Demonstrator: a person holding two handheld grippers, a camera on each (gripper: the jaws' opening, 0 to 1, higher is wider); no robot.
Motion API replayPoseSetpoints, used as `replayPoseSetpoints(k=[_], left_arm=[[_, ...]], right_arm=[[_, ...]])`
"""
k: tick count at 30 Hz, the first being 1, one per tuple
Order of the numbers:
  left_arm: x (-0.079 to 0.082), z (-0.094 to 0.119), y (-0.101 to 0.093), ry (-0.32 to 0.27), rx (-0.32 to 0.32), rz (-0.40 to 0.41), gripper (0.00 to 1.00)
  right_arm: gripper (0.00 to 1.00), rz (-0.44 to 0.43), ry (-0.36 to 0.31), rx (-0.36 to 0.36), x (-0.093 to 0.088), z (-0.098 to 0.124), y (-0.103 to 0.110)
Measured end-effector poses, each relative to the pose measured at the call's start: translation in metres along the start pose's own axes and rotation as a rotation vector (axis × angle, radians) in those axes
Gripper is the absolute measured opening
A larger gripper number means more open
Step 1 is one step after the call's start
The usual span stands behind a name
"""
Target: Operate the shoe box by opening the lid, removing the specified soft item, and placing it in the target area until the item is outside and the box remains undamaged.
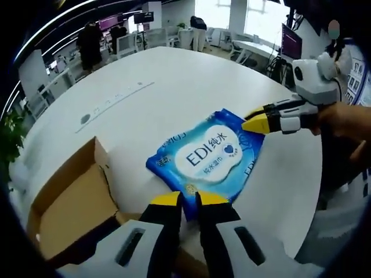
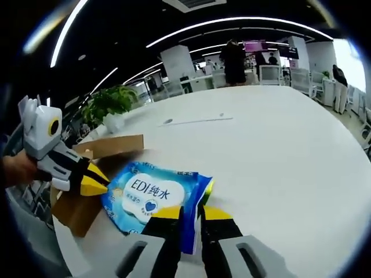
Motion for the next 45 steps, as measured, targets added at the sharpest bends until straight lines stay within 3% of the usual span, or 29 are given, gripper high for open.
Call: replayPoseSetpoints(k=[2,9,19,37,45], left_arm=[[-0.002,0.002,-0.004,0.005,-0.041,0.037,0.15],[-0.004,0.013,-0.005,-0.023,-0.060,0.068,0.23],[-0.003,0.040,-0.010,-0.117,-0.114,0.092,0.35],[-0.007,0.092,-0.010,-0.239,-0.141,0.070,0.62],[-0.010,0.119,0.002,-0.299,-0.121,0.079,0.71]], right_arm=[[0.14,0.007,-0.007,-0.006,0.002,0.004,0.000],[0.21,0.044,-0.016,-0.002,0.007,0.017,0.008],[0.32,0.151,-0.010,0.028,0.014,0.036,0.029],[0.49,0.277,-0.048,0.066,0.037,0.068,0.071],[0.59,0.293,-0.052,0.086,0.043,0.076,0.087]])
Point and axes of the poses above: the point that each gripper's makers call its tool centre point, and the gripper's own axes: z roughly backward along the fingers, y roughly to its left, x roughly out of its top, the point moved 5 cm from there along z, roughly backward along the fingers, and after that the axes turned 6 degrees about z, right-handed, at the moved point
